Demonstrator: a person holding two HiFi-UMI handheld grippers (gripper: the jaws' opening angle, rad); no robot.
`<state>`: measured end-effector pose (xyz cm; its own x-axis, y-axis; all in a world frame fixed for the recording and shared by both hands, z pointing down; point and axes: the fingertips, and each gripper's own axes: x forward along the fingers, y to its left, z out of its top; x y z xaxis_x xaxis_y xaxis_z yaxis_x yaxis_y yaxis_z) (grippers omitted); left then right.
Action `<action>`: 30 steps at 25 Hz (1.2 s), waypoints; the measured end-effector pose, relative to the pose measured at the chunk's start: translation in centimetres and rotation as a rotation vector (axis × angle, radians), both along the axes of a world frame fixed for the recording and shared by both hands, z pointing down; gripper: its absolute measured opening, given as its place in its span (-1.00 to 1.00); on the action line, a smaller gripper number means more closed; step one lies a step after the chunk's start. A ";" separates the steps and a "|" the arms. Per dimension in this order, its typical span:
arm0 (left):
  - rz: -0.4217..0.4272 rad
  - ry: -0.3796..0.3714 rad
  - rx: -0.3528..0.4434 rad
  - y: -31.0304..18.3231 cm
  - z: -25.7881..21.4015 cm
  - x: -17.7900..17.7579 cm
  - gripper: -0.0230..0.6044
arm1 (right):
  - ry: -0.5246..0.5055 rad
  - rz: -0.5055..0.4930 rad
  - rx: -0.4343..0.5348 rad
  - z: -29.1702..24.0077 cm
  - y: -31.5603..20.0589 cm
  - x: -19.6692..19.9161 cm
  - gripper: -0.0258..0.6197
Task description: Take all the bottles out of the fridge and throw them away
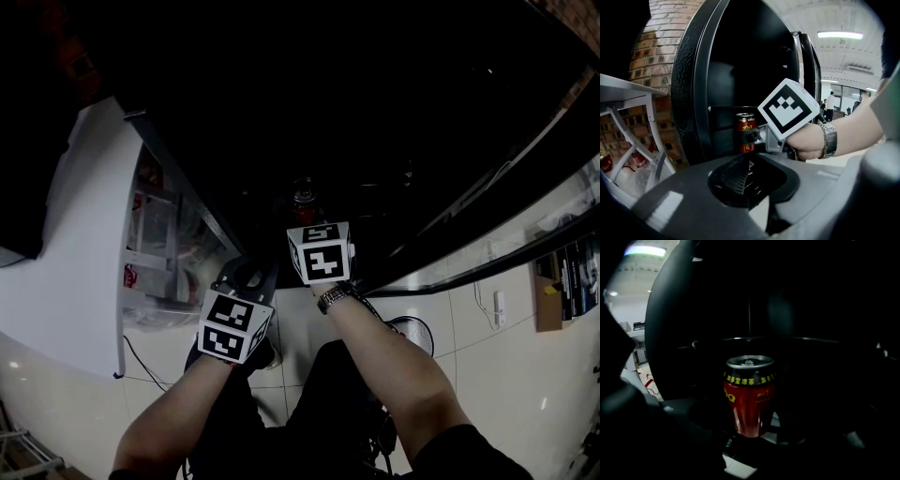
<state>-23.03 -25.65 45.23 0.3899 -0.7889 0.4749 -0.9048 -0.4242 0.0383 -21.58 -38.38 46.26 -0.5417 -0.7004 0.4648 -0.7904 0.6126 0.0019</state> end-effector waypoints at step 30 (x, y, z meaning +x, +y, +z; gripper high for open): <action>0.041 0.045 0.032 11.4 -0.2 13.8 -0.90 | 0.031 0.061 -0.039 0.9 17.7 17.3 0.07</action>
<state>-9.26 -14.25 45.05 0.4425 -0.7864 0.4310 -0.8844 -0.4623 0.0646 -4.33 -20.66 47.16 -0.4838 -0.7127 0.5079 -0.8261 0.5636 0.0040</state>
